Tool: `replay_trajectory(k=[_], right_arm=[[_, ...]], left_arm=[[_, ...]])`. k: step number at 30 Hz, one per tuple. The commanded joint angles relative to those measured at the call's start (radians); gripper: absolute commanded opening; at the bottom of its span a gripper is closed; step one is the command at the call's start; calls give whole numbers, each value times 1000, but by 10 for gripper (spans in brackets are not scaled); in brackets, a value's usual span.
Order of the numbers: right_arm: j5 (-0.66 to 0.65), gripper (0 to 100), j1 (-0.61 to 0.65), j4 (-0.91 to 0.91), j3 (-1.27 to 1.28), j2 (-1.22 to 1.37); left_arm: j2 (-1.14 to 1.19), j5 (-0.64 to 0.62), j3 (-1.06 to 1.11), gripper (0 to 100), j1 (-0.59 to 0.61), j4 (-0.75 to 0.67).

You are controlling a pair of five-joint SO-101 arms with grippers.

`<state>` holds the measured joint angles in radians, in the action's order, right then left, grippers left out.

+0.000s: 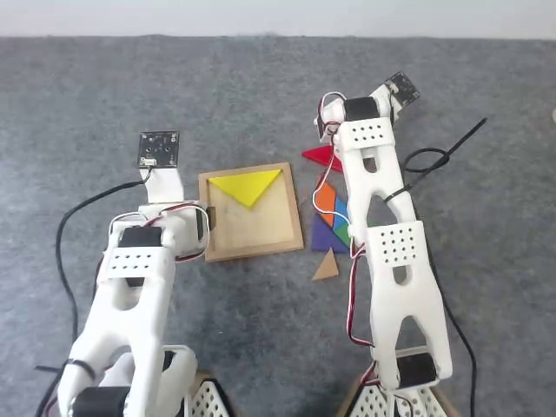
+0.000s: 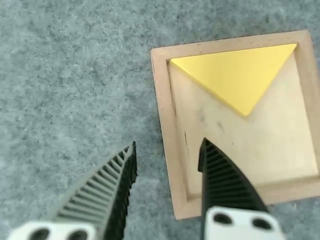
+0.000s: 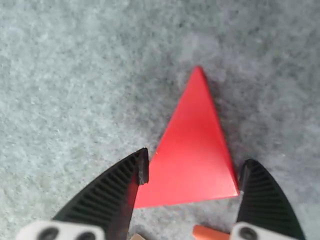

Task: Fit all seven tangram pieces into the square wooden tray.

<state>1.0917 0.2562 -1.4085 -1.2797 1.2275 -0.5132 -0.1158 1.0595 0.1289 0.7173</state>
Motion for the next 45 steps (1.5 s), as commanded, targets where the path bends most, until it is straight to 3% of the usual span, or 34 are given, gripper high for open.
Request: replay_trajectory(k=[1,4,15,23,29,35,38,45], right_arm=[[-44,277,-21,58,-5,15],[-104,276,-15,65,0,18],[-114,274,-15,25,2,18],[-462,151,-28,-111,-46,13],[-535,148,-50,-163,-83,12],[-717,110,-47,-389,-175,-42],[-862,2,-50,-392,-192,-97],[-964,9,-113,-389,-127,-302]], left_arm=[[-41,-2,-12,202,5,14],[-41,-2,-12,202,5,14],[-41,0,-10,202,5,15],[-41,9,-12,202,5,15],[-41,34,-12,202,5,15],[-41,34,-12,202,5,15],[-41,34,-12,202,5,15],[-41,34,-7,201,6,9]])
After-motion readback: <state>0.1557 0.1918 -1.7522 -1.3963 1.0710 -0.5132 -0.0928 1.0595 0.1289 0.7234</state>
